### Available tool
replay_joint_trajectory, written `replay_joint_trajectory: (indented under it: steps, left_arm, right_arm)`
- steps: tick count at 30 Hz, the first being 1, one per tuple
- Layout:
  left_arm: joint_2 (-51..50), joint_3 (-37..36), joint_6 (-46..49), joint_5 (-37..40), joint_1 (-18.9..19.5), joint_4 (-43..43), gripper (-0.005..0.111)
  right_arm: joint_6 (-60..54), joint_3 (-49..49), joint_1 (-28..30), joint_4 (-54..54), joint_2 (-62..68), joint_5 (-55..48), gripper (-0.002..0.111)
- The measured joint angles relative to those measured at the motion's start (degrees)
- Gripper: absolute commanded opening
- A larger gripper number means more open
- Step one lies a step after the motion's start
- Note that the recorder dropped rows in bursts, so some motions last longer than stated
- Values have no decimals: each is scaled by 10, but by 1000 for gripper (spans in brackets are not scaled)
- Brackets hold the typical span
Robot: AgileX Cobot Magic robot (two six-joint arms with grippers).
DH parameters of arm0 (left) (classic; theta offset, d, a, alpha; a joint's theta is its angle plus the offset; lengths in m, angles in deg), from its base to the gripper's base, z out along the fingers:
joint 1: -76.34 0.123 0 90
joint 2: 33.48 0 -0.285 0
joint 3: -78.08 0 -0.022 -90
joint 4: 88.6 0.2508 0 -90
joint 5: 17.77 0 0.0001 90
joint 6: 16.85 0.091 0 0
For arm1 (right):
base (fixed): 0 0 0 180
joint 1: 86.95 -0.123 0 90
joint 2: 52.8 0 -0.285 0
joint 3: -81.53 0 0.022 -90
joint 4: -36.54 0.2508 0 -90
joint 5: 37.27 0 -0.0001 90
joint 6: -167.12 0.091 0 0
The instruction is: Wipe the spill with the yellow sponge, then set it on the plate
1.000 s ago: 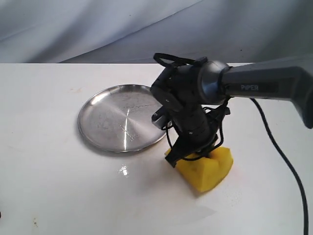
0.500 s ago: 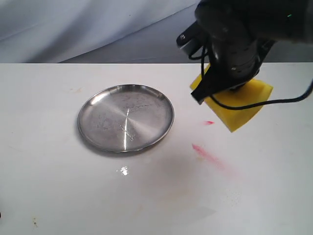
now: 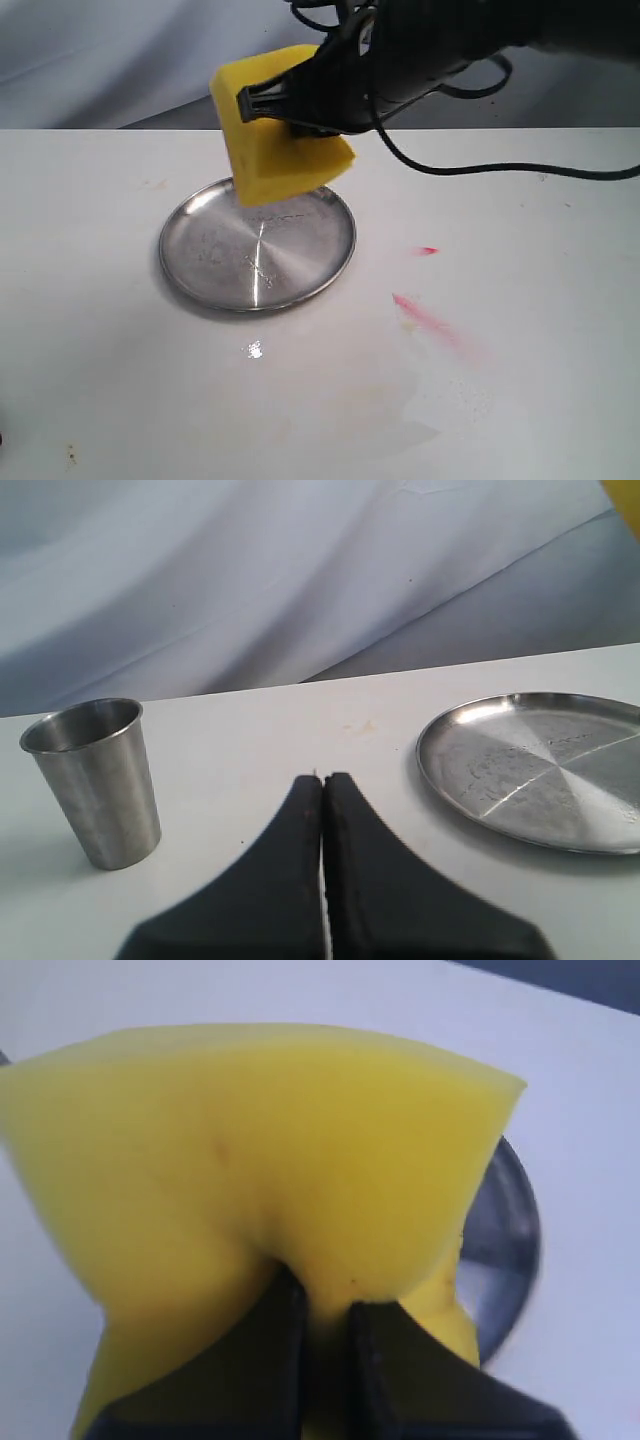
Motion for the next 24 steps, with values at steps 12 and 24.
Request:
replay_joint_trajectory:
  steps: [12, 24]
  left_arm:
    - [0, 0, 0, 0, 0, 0, 0]
    - [0, 0, 0, 0, 0, 0, 0]
  right_arm:
    - [39, -20, 11, 67, 170, 193, 1]
    - [62, -85, 39, 100, 225, 94, 72]
